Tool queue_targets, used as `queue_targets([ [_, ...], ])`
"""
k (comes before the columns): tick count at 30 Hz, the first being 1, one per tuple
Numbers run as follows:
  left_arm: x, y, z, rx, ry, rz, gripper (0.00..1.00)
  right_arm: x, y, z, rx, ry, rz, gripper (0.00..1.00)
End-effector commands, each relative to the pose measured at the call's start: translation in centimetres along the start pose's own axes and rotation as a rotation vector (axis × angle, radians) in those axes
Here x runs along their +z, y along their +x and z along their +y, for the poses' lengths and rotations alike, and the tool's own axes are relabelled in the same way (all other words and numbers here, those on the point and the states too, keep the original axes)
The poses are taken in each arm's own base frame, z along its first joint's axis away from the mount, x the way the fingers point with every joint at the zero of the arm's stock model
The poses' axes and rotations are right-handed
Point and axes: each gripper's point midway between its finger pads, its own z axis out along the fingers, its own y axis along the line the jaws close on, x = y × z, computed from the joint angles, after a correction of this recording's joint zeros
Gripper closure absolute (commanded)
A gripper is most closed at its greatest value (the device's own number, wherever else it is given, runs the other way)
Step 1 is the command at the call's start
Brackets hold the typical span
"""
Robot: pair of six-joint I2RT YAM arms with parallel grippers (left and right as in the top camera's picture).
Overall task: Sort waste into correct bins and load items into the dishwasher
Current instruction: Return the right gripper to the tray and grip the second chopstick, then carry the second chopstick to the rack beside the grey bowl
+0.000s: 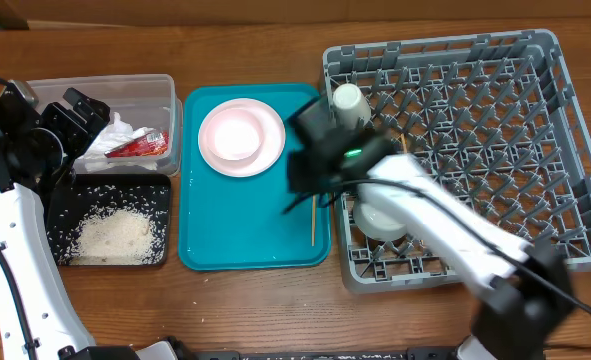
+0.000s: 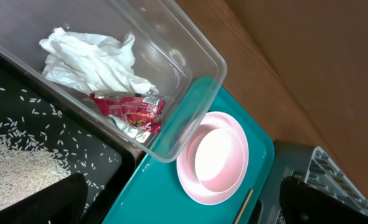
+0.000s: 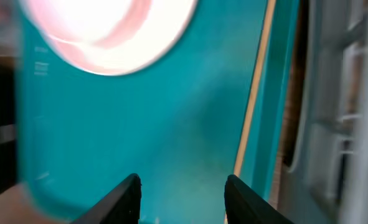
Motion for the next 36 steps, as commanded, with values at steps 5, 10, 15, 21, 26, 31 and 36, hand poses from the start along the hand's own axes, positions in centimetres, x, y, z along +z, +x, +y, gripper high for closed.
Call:
queue_targets([
  [5, -0.5, -0.5, -0.8, 0.006, 0.014, -0.019, 0.00, 7.0, 1.0, -4.0, 0.081, 0.327, -0.068, 0.54],
  [10, -0.5, -0.5, -0.8, 0.006, 0.014, -0.019, 0.00, 9.5, 1.5, -5.0, 0.125, 0.338, -0.019, 0.54],
  [15, -0.5, -0.5, -0.8, 0.006, 0.014, -0.019, 0.00, 11.2, 2.6, -3.6, 0.149, 0.244, 0.063, 0.55],
  [21, -0.5, -0.5, -0.8, 0.006, 0.014, -0.019, 0.00, 11.3, 2.8, -3.0, 0.148, 0.217, 0.074, 0.79],
  [26, -0.5, -0.5, -0.8, 0.006, 0.014, -0.019, 0.00, 11.3, 2.8, -3.0, 0.147, 0.219, 0.075, 0.79],
  [31, -0.5, -0.5, -0.8, 0.006, 0.014, -0.019, 0.00, 11.3, 2.8, -3.0, 0.147, 0.218, 0.074, 0.96],
  [36, -0.5, -0.5, -0.8, 0.006, 0.014, -0.019, 0.00, 10.2, 1.8, -2.3, 0.143, 0.204, 0.061, 0.96],
])
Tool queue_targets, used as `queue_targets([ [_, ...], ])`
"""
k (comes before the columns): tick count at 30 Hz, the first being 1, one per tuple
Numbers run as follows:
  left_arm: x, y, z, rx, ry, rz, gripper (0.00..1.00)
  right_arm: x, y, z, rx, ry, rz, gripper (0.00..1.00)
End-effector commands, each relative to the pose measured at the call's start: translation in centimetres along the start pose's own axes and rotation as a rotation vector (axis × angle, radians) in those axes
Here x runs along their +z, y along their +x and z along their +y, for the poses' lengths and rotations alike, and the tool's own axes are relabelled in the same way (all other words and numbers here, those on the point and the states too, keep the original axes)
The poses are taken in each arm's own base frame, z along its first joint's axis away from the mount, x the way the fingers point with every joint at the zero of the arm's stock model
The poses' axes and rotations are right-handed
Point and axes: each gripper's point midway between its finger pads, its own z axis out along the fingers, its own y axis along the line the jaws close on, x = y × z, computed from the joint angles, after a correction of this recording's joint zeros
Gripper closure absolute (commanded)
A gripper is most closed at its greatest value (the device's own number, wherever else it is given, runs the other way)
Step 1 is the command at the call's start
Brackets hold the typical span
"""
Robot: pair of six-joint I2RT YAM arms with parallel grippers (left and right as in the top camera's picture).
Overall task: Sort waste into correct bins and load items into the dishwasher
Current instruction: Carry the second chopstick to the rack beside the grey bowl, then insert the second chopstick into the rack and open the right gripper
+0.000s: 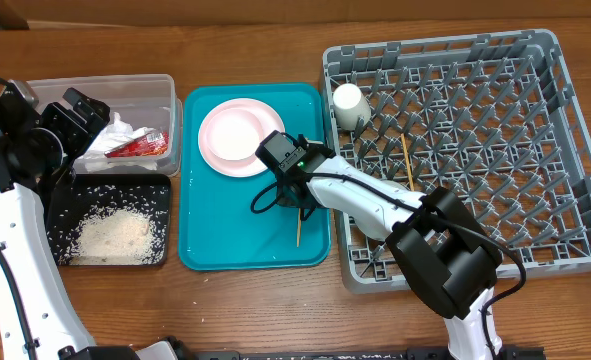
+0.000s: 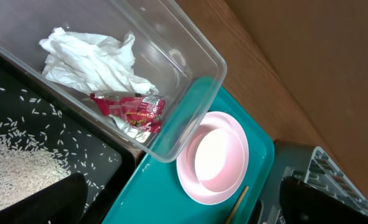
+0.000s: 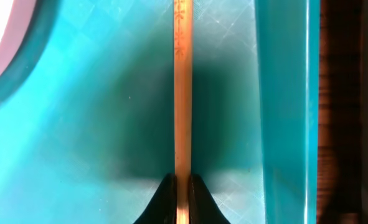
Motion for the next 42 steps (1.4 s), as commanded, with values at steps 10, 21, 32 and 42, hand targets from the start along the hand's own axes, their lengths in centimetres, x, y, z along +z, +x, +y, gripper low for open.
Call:
queue_targets([
  [10, -0.5, -0.5, -0.8, 0.006, 0.014, -0.019, 0.00, -15.7, -6.0, 1.5, -0.109, -0.174, -0.208, 0.96],
  [21, -0.5, -0.5, -0.8, 0.006, 0.014, -0.019, 0.00, -25.5, -7.2, -13.3, -0.098, 0.064, -0.314, 0.96],
  [32, -0.5, -0.5, -0.8, 0.006, 0.014, -0.019, 0.00, -21.4, -6.8, -19.7, -0.104, 0.188, -0.170, 0.96],
  [42, -0.5, -0.5, -0.8, 0.006, 0.014, -0.019, 0.00, -17.4, -8.1, -19.7, -0.262, 0.189, -0.203, 0.96],
])
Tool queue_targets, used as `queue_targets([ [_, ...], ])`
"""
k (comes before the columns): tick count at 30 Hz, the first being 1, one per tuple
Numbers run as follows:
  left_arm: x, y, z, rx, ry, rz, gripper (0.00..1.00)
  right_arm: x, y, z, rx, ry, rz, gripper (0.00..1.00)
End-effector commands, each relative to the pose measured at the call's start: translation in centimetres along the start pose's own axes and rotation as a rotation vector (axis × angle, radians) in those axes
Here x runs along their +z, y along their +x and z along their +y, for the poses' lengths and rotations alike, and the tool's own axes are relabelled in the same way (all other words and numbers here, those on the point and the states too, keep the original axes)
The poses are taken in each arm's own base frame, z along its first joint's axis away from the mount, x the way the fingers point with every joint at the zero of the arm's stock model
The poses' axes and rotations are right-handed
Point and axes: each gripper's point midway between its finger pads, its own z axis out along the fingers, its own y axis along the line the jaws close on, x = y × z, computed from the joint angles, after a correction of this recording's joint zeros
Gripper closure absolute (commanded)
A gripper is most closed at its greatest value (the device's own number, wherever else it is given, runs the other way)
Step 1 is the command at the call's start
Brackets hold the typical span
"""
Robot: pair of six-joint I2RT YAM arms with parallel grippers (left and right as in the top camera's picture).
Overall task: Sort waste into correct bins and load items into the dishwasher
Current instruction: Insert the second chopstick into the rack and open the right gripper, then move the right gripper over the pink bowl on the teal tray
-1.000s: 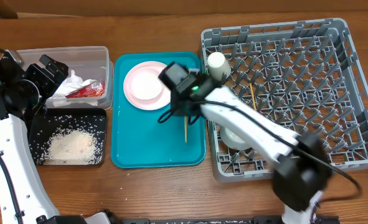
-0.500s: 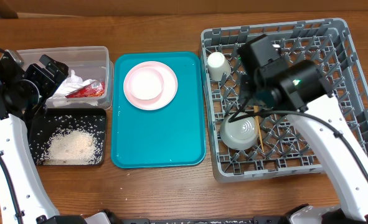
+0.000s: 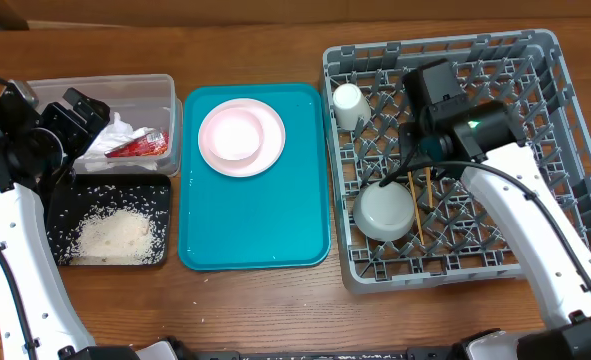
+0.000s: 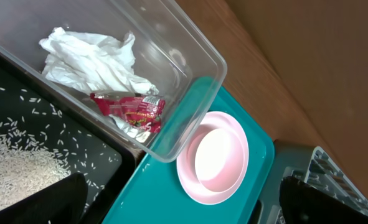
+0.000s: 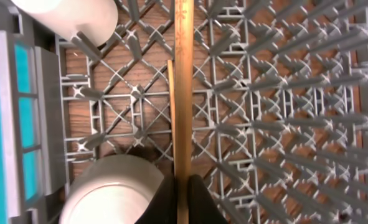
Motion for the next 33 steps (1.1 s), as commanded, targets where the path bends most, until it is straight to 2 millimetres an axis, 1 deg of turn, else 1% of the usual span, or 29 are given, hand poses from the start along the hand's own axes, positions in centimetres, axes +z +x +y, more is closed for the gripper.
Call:
queue_targets([
  [1, -0.5, -0.5, -0.8, 0.006, 0.014, -0.019, 0.00, 1.6, 0.6, 0.1, -0.107, 0.006, 0.006, 0.96],
  [6, -0.5, -0.5, -0.8, 0.006, 0.014, -0.019, 0.00, 3.4, 1.0, 0.5, -0.102, 0.003, -0.005, 0.95],
  [7, -0.5, -0.5, -0.8, 0.006, 0.014, -0.019, 0.00, 3.5, 1.1, 0.5, -0.102, 0.004, -0.005, 0.90],
  [8, -0.5, -0.5, -0.8, 0.006, 0.014, -0.019, 0.00, 3.7, 1.2, 0.6, -0.102, 0.004, -0.004, 0.79],
  [9, -0.5, -0.5, -0.8, 0.006, 0.014, -0.019, 0.00, 3.7, 1.2, 0.6, -0.102, 0.004, -0.004, 0.73],
  [10, -0.5, -0.5, -0.8, 0.006, 0.014, -0.019, 0.00, 3.7, 1.2, 0.6, -0.102, 0.004, -0.004, 0.71],
  [11, -0.5, -0.5, -0.8, 0.006, 0.014, -0.019, 0.00, 3.7, 1.2, 0.6, -0.101, 0.003, -0.005, 0.65],
  [13, -0.5, -0.5, -0.8, 0.006, 0.014, -0.019, 0.00, 3.7, 1.1, 0.8, -0.096, -0.007, -0.010, 0.61],
  [15, -0.5, -0.5, -0.8, 0.006, 0.014, -0.019, 0.00, 3.7, 1.0, 1.5, -0.091, -0.047, -0.010, 0.61],
  [16, -0.5, -0.5, -0.8, 0.006, 0.014, -0.019, 0.00, 3.6, 0.9, 2.4, -0.081, -0.098, -0.015, 0.61],
  [18, -0.5, -0.5, -0.8, 0.006, 0.014, -0.019, 0.00, 3.1, 0.3, 5.3, -0.058, -0.258, -0.033, 0.61],
  [20, -0.5, -0.5, -0.8, 0.006, 0.014, -0.019, 0.00, 1.7, -0.4, 8.8, -0.068, -0.459, -0.057, 0.62],
  [22, -0.5, -0.5, -0.8, 0.006, 0.014, -0.019, 0.00, 0.2, -1.0, 11.3, -0.090, -0.590, -0.087, 0.61],
  [23, -0.5, -0.5, -0.8, 0.006, 0.014, -0.019, 0.00, -0.5, -1.4, 12.1, -0.103, -0.619, -0.108, 0.58],
  [25, -0.5, -0.5, -0.8, 0.006, 0.014, -0.019, 0.00, -1.6, -2.4, 13.3, -0.122, -0.639, -0.159, 0.55],
  [29, -0.5, -0.5, -0.8, 0.006, 0.014, -0.019, 0.00, -4.9, -4.8, 15.9, -0.181, -0.698, -0.290, 0.55],
  [31, -0.5, -0.5, -0.8, 0.006, 0.014, -0.019, 0.00, -6.2, -5.7, 17.1, -0.203, -0.720, -0.331, 0.54],
  [32, -0.5, -0.5, -0.8, 0.006, 0.014, -0.019, 0.00, -7.1, -6.6, 18.2, -0.218, -0.740, -0.365, 0.54],
  [33, -0.5, -0.5, -0.8, 0.006, 0.014, -0.019, 0.00, -7.5, -7.1, 19.0, -0.228, -0.752, -0.384, 0.54],
])
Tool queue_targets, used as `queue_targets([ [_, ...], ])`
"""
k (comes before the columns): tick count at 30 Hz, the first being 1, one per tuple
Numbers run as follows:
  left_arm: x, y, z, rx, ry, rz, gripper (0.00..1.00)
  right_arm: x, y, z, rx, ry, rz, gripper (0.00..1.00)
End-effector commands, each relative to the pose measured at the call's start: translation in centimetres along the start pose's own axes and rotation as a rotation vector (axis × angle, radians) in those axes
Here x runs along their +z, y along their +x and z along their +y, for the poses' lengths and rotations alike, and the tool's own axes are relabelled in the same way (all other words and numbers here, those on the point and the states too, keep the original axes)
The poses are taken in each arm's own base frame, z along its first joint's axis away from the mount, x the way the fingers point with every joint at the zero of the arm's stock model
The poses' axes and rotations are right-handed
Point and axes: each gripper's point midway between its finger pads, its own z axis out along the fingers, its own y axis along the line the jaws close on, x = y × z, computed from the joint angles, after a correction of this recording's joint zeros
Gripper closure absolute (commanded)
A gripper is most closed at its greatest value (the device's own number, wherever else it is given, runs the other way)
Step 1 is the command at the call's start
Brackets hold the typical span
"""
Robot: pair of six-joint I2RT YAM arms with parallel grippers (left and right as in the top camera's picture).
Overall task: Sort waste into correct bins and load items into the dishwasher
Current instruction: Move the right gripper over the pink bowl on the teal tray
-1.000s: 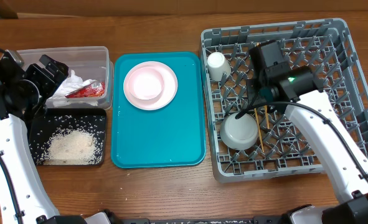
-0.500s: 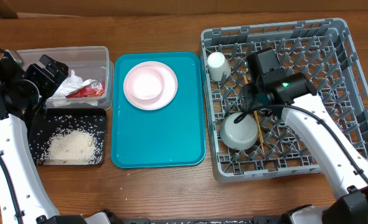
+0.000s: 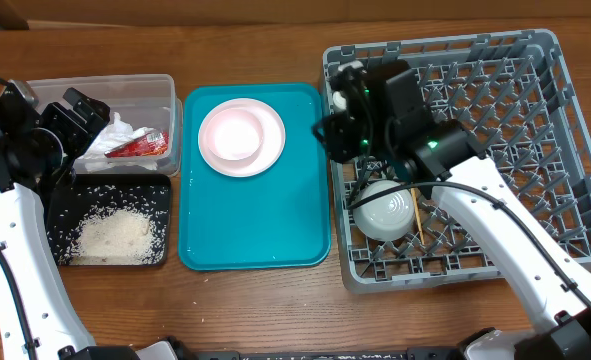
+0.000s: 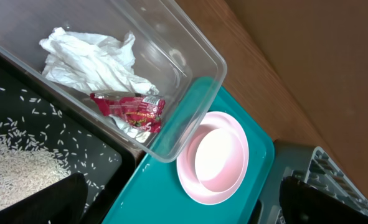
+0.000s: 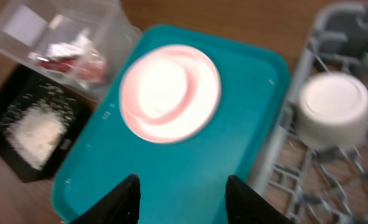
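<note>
A pink plate with a pink bowl on it sits at the back of the teal tray; the right wrist view shows this plate too. My right gripper is open and holds nothing. It hangs over the tray's right edge, next to the grey dish rack. In the rack are a white cup, an upturned white bowl and wooden chopsticks. My left gripper is open, above the bins at the left.
A clear bin at the back left holds crumpled tissue and a red wrapper. In front of it a black bin holds rice. The rack fills the table's right side.
My right gripper was shut on a chopstick over the rack. Now it is open, back at the tray's right edge, and the chopstick lies in the rack. The left arm has not moved.
My right gripper was open over a chopstick lying on the tray's right side. Then it was shut on that chopstick on the tray, then held it over the rack. Now the chopstick lies in the rack and the gripper is open by the tray.
</note>
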Motion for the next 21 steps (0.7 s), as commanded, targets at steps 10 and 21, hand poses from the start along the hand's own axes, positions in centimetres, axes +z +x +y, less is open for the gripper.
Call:
queue_targets([
  [10, -0.5, -0.5, -0.8, 0.006, 0.014, -0.019, 0.00, 10.6, -4.3, 8.0, -0.330, -0.056, -0.132, 0.54],
  [21, -0.5, -0.5, -0.8, 0.006, 0.014, -0.019, 0.00, 21.3, 2.4, 8.8, -0.678, 0.028, -0.044, 0.54],
])
